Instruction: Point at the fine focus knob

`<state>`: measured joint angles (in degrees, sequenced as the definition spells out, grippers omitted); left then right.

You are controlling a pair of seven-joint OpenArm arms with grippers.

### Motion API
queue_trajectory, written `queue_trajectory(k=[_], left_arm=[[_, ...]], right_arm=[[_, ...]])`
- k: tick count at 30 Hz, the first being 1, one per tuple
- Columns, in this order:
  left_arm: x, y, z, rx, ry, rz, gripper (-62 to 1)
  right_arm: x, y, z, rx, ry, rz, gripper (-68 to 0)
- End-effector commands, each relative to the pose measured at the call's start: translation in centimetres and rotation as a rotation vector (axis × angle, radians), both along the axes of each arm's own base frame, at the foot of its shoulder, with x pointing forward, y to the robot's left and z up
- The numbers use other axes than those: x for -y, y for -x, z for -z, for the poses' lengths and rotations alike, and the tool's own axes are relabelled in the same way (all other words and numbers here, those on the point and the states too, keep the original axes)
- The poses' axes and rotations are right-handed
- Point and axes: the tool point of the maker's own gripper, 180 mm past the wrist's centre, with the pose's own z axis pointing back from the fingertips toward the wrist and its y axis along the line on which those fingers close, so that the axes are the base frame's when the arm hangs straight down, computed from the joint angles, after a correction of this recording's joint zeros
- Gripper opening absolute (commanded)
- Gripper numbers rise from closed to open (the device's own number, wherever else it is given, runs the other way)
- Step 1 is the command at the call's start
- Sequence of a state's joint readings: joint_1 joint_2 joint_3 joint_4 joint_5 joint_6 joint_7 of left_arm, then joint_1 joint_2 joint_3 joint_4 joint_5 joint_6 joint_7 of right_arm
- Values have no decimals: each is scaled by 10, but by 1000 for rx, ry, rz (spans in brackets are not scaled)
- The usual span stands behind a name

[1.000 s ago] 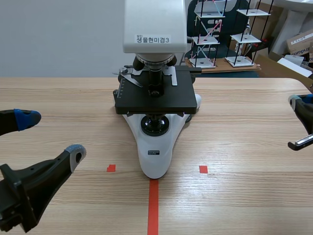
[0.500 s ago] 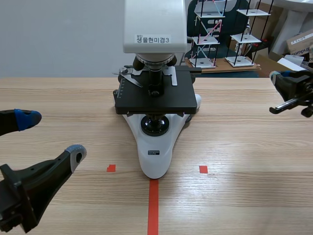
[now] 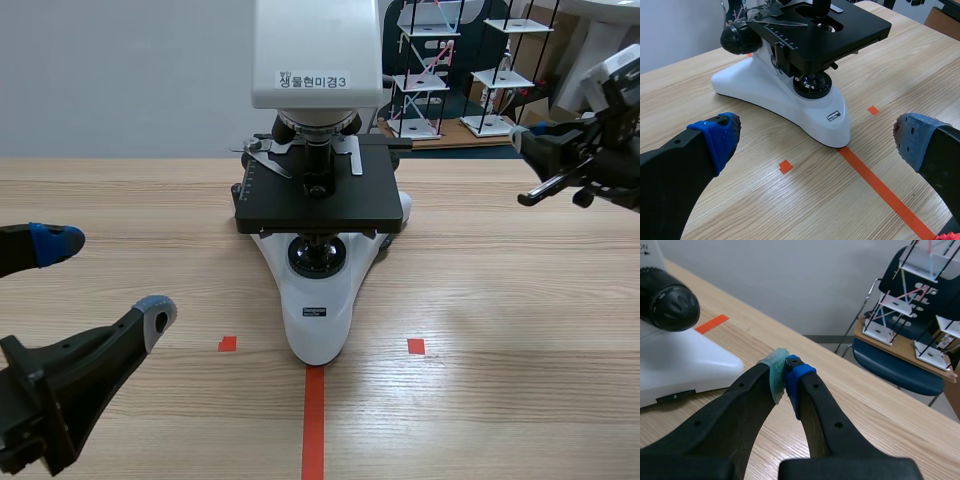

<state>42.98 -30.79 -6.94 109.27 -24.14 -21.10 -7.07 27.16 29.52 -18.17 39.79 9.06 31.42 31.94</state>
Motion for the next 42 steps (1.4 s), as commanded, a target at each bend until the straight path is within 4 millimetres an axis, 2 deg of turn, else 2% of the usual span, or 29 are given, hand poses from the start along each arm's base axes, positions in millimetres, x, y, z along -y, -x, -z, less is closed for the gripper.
queue_trajectory(k=[1,5,9,42], left_arm=[[3,-1,-10,26,27,0,14],[3,-1,-10,26,27,0,14],[3,-1,-10,26,27,0,14],[3,-1,-10,26,27,0,14]], right_arm=[[-11,-6,-17,46,-22,-40,-676],[-29,-7,-12,39,6,-92,-676],[-37,-7,-14,51,7,-115,-676],[-36,-7,-11,38,13,-112,-676]])
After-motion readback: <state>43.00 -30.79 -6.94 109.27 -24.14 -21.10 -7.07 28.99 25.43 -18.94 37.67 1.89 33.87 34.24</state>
